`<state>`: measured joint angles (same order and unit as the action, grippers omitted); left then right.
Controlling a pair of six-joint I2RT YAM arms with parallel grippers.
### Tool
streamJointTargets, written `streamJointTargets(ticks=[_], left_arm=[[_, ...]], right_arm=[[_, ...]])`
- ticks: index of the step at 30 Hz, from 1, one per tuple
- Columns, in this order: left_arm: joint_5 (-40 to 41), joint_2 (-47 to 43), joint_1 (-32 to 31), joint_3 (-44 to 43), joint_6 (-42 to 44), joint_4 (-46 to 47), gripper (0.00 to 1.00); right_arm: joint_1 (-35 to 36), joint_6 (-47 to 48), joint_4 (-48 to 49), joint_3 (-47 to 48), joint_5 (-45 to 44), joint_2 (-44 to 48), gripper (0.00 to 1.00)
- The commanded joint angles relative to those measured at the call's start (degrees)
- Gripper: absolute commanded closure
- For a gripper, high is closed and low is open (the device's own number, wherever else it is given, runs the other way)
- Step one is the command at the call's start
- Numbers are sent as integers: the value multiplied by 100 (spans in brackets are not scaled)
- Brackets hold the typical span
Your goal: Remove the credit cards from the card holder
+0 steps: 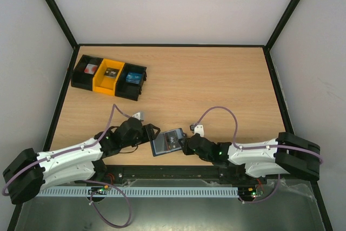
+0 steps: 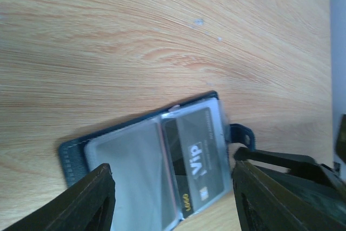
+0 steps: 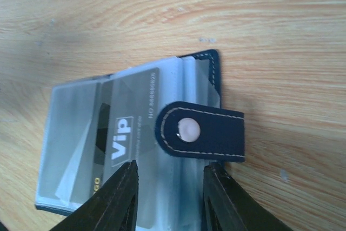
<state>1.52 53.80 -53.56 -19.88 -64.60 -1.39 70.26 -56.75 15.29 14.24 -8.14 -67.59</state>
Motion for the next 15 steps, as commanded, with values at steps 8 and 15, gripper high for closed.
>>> streamJointTargets(ticks=[8,15], left_arm=[[-804,812,-14,437,-85,1764,49],[-942,1124,-16,887,-369,2588,53]], right_arm=[[-30,2,652,-138,454,-610,79],[0,-90,1201,-233,1029,-1155,89]])
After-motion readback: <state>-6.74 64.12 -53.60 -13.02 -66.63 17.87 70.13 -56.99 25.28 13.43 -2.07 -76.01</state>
